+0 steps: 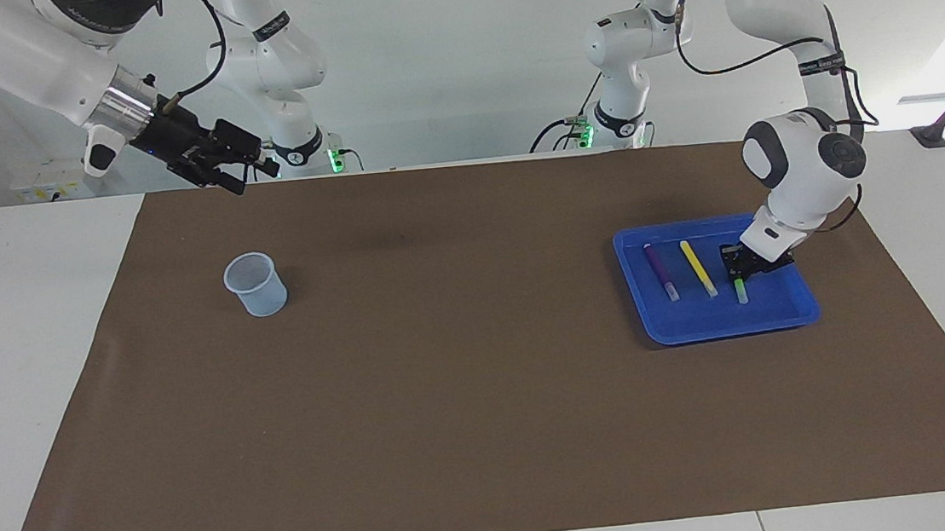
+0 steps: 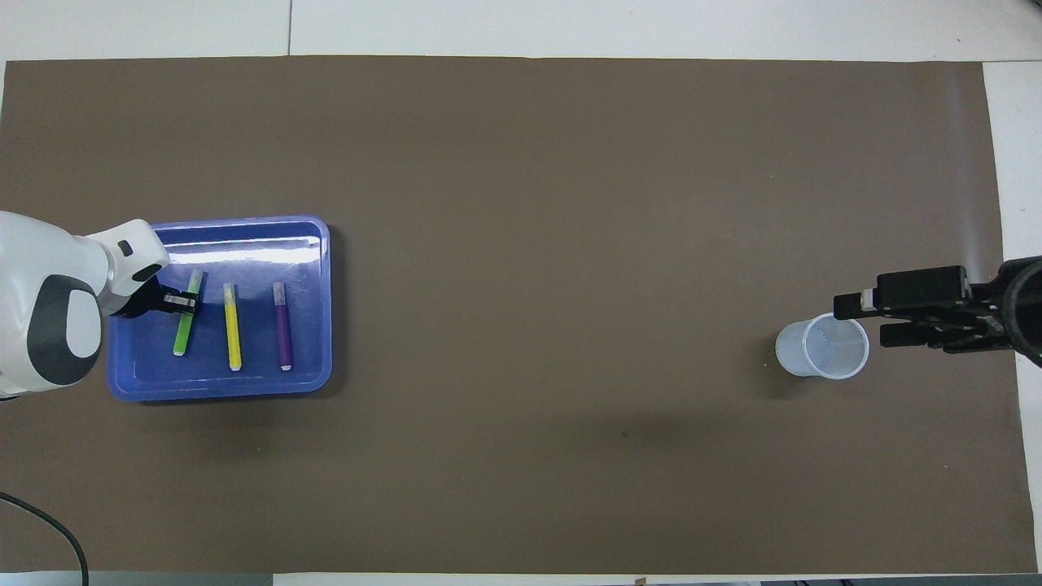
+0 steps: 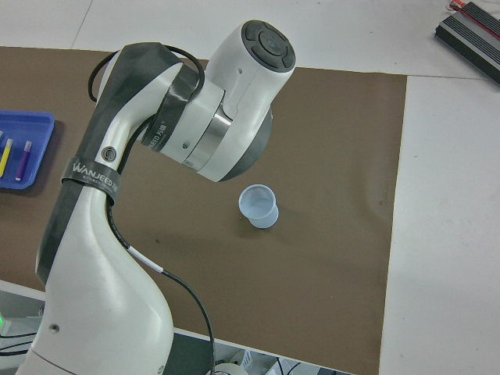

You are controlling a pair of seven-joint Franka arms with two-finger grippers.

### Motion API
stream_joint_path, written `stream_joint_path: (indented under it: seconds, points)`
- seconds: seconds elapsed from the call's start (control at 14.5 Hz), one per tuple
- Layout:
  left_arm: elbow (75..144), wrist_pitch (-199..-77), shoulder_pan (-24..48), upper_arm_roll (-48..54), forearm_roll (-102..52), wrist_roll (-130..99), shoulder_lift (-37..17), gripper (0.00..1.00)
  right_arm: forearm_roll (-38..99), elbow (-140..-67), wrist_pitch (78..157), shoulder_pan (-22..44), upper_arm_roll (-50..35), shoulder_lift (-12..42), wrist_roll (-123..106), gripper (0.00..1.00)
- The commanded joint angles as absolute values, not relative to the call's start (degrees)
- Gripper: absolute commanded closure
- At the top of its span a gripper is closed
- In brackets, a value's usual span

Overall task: Transfer and insert pens with both arms
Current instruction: 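Lower the left gripper onto the green pen while the right gripper nears the cup, then lift the green pen with the left gripper toward the right gripper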

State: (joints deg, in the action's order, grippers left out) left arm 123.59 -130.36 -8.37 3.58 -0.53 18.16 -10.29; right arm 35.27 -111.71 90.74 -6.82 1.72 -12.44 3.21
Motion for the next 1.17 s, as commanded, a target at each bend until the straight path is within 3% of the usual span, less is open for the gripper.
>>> stream_joint_path:
  seconds: [0.0,0.41,0.76,1.1]
  points:
    - [120.6,-126.4,-8.2,3.6,0.4,15.9,-10.5,1.0,36.7,-113.6,92.5,-7.0,1.3,-14.0,3.9,0.0]
    - [110.5,-111.0,-5.9,4.2,-0.3,5.1,-10.2,1.0,37.3,-113.6,92.8,-7.0,1.3,-14.0,4.0,0.0]
    - [101.8,-98.5,-2.1,7.2,-8.4,-19.5,-9.0,1.0,39.4,-114.7,93.5,-7.0,1.3,-14.5,4.0,0.0]
    - [101.6,-97.6,-1.9,16.1,-19.5,-53.2,-4.9,1.0,43.2,-117.3,94.9,-6.9,1.3,-15.8,7.2,0.0]
